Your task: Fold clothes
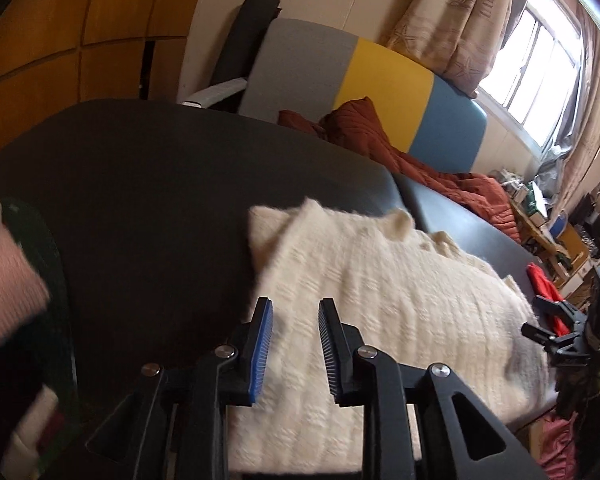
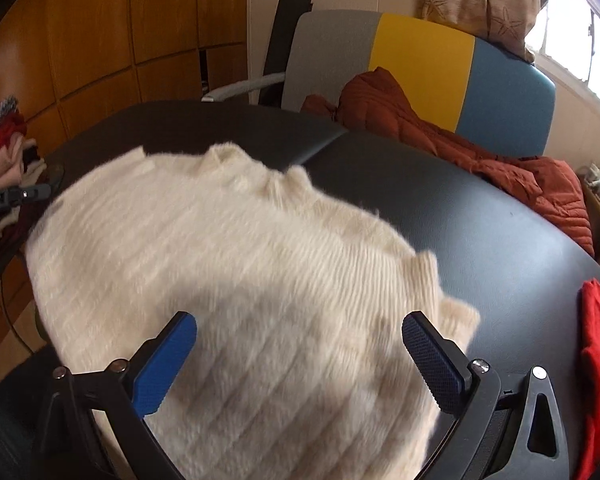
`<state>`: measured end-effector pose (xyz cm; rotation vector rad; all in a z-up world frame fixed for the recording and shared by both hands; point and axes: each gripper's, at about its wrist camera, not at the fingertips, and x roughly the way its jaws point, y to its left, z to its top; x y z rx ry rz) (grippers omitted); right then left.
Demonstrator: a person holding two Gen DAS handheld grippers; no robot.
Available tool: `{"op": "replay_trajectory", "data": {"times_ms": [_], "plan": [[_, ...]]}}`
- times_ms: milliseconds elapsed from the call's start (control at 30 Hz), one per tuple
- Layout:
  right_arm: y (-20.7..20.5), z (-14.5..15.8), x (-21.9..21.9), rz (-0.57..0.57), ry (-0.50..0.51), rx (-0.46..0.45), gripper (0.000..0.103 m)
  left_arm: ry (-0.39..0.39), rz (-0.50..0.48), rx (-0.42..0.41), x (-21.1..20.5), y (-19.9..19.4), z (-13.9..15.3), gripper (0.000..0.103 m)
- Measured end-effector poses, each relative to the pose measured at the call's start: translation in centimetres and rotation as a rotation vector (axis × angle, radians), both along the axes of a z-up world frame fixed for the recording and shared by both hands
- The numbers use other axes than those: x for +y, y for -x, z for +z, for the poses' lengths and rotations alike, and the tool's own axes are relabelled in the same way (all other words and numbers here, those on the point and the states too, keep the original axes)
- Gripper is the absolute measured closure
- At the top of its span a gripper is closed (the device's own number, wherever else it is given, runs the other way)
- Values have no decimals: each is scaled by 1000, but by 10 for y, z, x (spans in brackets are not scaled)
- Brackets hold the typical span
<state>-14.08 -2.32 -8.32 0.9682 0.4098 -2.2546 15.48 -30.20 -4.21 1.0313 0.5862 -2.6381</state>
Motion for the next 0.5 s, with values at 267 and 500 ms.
{"op": "replay_trajectory", "data": {"times_ms": [267, 500], "plan": [[33, -36, 6, 12, 197, -129, 0, -145, -11, -98, -34, 46, -22, 63], [32, -37, 5, 11, 204, -116, 0, -298, -39, -199, -58, 74, -52, 58]]}}
